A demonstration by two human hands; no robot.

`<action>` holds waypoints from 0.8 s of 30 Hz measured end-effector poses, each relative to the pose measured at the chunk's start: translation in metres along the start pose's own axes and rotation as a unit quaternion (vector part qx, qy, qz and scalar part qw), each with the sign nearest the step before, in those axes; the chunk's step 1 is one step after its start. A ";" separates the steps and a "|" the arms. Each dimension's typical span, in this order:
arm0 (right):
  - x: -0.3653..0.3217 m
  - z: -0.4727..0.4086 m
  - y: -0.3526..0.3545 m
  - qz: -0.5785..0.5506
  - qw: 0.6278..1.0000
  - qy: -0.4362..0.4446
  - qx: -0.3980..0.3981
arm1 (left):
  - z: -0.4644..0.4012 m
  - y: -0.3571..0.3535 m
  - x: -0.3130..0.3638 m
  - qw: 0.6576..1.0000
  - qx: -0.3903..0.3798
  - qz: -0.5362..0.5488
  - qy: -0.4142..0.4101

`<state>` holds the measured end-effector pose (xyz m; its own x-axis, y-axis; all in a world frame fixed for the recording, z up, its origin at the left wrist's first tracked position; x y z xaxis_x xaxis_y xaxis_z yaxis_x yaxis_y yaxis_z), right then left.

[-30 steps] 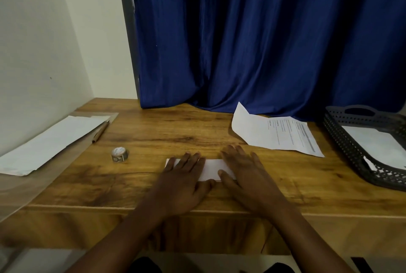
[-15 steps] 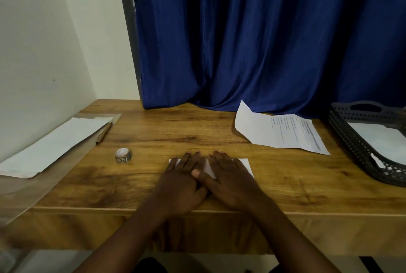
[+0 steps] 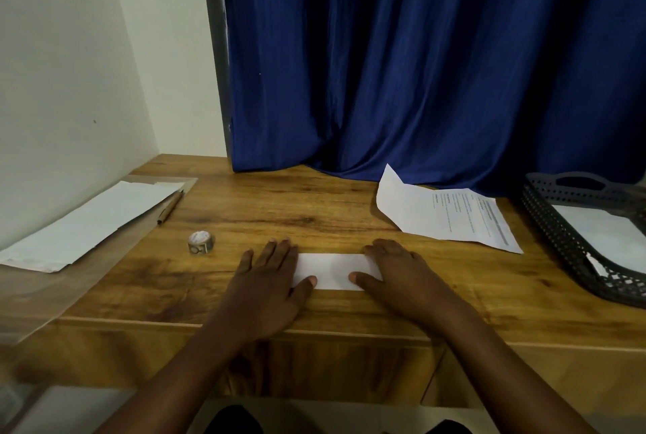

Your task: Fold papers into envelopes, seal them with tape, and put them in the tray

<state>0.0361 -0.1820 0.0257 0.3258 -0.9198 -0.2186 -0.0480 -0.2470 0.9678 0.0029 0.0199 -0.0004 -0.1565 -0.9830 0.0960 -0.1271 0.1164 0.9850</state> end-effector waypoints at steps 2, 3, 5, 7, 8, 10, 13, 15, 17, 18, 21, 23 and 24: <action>-0.006 -0.006 0.011 0.013 1.000 0.015 -0.011 | 0.000 0.000 0.001 1.000 0.002 -0.005 -0.007; -0.009 -0.009 0.015 0.029 0.999 0.025 -0.020 | 0.001 0.000 0.000 1.000 0.000 -0.007 -0.009; -0.014 -0.017 0.022 0.047 0.997 0.037 -0.045 | 0.002 0.000 -0.001 1.000 -0.003 -0.010 -0.013; -0.017 -0.023 0.025 0.037 0.995 0.038 -0.082 | 0.003 0.001 -0.001 1.000 -0.001 -0.009 -0.018; -0.018 -0.027 0.024 0.030 0.994 0.036 -0.103 | 0.003 0.002 -0.001 1.000 0.000 -0.007 -0.020; -0.019 -0.032 0.020 0.013 0.989 0.036 -0.144 | 0.003 0.003 0.001 1.000 0.000 -0.003 -0.021; -0.024 -0.036 0.014 -0.010 0.981 0.061 -0.182 | 0.002 0.002 0.001 1.000 0.003 0.002 -0.025; -0.028 -0.035 0.014 -0.028 0.978 0.067 -0.193 | 0.002 0.002 0.001 1.000 0.008 0.008 -0.029; -0.027 -0.032 0.014 -0.072 0.975 0.055 -0.202 | 0.002 0.002 0.001 0.999 0.015 0.022 -0.028; -0.026 -0.030 0.014 -0.099 0.972 0.047 -0.210 | 0.002 0.003 0.002 0.999 0.019 0.029 -0.028; -0.020 -0.020 0.010 -0.178 0.953 0.015 -0.246 | 0.001 0.004 0.001 0.998 0.032 0.048 -0.021; -0.018 -0.015 0.007 -0.227 0.942 -0.006 -0.246 | 0.002 0.005 0.000 0.997 0.042 0.062 -0.016; -0.018 -0.013 0.007 -0.253 0.938 -0.017 -0.236 | 0.002 0.006 0.000 0.997 0.045 0.068 -0.013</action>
<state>0.0423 -0.1631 0.0379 0.1641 -0.7319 -0.6613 0.5303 -0.4998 0.6848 0.0005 0.0208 0.0050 -0.2031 -0.9534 0.2229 -0.1902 0.2617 0.9462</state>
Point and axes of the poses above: each hand's wrist, its own z-axis away from the middle knuckle, its own y-axis out of the back of the hand, x = y × z, the point moved 8 cm from there along -z, towards the middle knuckle, and after that the axes turned 7 degrees about x, right-handed, at the moved point
